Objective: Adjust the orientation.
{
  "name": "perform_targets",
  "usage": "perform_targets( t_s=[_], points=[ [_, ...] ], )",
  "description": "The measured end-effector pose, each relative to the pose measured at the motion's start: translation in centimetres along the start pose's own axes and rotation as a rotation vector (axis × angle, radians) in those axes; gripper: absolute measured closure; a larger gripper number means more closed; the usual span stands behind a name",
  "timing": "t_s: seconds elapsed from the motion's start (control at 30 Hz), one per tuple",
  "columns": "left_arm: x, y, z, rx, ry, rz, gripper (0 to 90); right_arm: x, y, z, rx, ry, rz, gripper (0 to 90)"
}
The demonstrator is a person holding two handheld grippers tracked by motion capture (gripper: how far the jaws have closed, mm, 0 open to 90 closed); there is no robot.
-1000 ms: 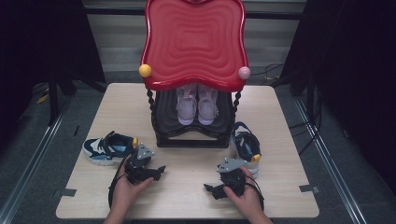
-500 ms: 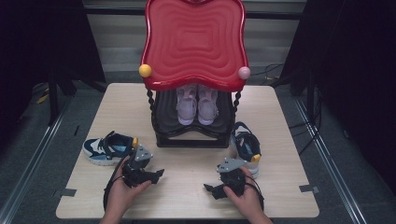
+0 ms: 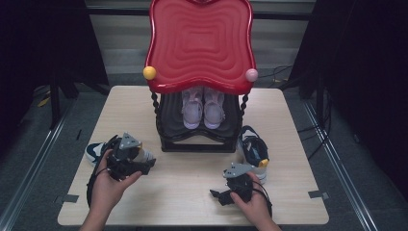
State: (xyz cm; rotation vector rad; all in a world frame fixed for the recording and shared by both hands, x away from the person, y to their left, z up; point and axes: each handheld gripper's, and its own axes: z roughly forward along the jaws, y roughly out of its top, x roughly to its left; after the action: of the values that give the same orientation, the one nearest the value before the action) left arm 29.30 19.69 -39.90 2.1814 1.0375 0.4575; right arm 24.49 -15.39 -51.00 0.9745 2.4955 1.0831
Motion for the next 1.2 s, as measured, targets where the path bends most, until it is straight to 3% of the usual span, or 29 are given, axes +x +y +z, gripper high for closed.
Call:
perform_targets(
  t_s=[0.03,0.17,0.27,0.4,0.47,0.5,0.57,0.67,0.73,0.87,1.0,1.07,1.2],
  points=[
    [0.3,0.3,0.0,0.000,0.027,-0.001,30.1,0.0,0.0,0.0,-0.002,0.000,-0.003,12.8],
    [1.3,0.7,0.3,-0.009,0.045,-0.032,29.8,0.0,0.0,0.0,0.000,0.000,0.000,12.7],
    [2.1,0.7,1.7,0.030,0.067,-0.031,30.9,0.0,0.0,0.0,-0.003,0.001,-0.004,12.8],
    [2.6,0.8,1.9,0.021,0.091,-0.024,44.5,0.0,0.0,0.0,-0.002,0.001,-0.005,12.8],
    [2.9,0.9,2.0,0.026,0.092,-0.030,46.5,-0.1,0.0,0.1,-0.005,0.006,-0.006,12.7],
    [3.5,0.8,2.4,0.050,0.121,-0.063,45.6,-0.1,0.0,0.1,-0.005,0.007,-0.006,12.7],
    [3.9,0.7,2.5,0.034,0.084,-0.089,46.1,-0.1,0.0,0.1,-0.008,0.009,-0.006,12.7],
    [3.7,0.7,2.7,0.044,0.119,-0.069,58.2,-0.1,0.0,0.1,-0.008,0.009,-0.007,12.7],
    [3.8,0.7,2.6,0.051,0.126,-0.078,62.6,-0.1,0.0,0.1,-0.008,0.010,-0.008,12.7],
    [3.5,0.9,2.4,0.081,0.114,-0.049,66.5,-0.1,0.0,0.1,-0.008,0.009,-0.009,12.7],
    [2.9,0.2,1.5,0.089,0.055,-0.009,68.5,-0.1,0.0,0.1,-0.008,0.009,-0.009,12.7],
    [2.7,0.0,1.1,0.090,0.047,0.001,68.8,-0.1,0.0,0.1,-0.009,0.009,-0.009,12.7],
    [2.0,-1.6,-0.8,0.109,-0.015,0.052,69.1,-0.1,0.0,0.1,-0.008,0.009,-0.009,12.7]
  ],
)
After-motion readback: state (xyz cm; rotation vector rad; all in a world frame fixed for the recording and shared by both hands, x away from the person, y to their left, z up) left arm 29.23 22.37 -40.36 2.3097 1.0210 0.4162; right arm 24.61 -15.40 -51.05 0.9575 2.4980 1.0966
